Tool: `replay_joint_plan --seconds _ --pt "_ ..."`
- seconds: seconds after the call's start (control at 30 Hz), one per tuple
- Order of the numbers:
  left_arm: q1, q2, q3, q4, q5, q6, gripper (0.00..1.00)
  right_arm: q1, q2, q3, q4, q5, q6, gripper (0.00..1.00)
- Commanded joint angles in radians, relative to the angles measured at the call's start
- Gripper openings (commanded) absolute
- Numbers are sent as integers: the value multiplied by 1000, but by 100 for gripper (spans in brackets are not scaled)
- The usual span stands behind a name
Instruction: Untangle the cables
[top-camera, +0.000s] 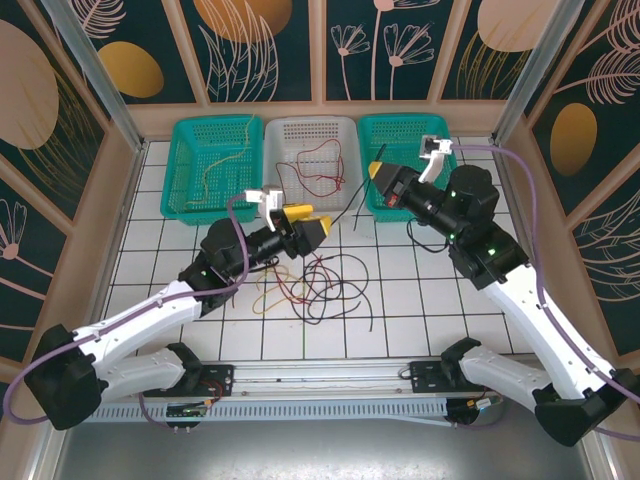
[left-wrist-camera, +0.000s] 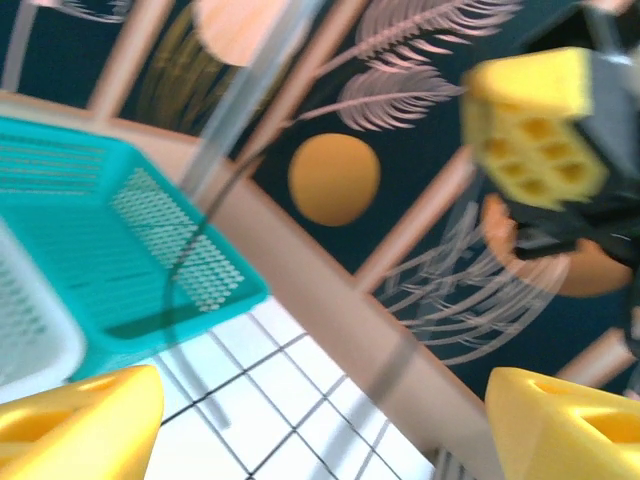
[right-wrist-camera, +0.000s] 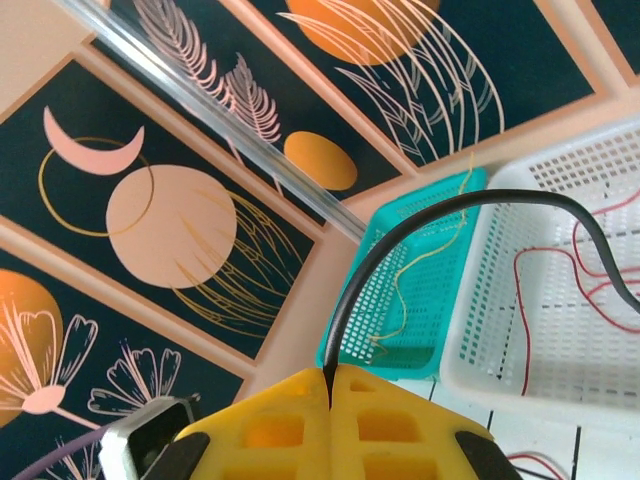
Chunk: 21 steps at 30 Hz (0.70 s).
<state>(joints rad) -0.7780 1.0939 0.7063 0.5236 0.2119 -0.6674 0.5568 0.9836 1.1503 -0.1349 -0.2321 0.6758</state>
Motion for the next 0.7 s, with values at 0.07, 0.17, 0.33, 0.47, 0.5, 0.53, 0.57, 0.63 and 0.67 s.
replay_joint_plan --seconds 0.07,0.17,0.33,0.47,0.5,0.53,0.57,0.63,0.67 --pt "33 -35 99 -210 -137 -41 87 -4 30 83 -40 -92 -93 0" --pt "107 -16 153 -303 -122 -79 87 -4 31 102 -38 -131 -119 0" --pt "222 24 190 -305 61 -81 86 -4 25 109 -28 -197 -148 0" --pt "215 99 133 -104 309 -182 81 -5 25 95 4 -241 -145 0" --pt "207 111 113 -60 341 -203 81 -5 21 89 13 -242 -141 0" --pt "196 118 100 -35 348 -205 81 -5 19 83 24 -242 -138 0" --pt "179 122 92 -24 345 -197 84 -5 17 78 35 -245 -132 0" --pt "144 137 82 1 336 -186 87 -5 16 67 60 -256 -117 0" --pt "128 150 81 15 335 -185 87 -3 16 61 74 -264 -109 0"
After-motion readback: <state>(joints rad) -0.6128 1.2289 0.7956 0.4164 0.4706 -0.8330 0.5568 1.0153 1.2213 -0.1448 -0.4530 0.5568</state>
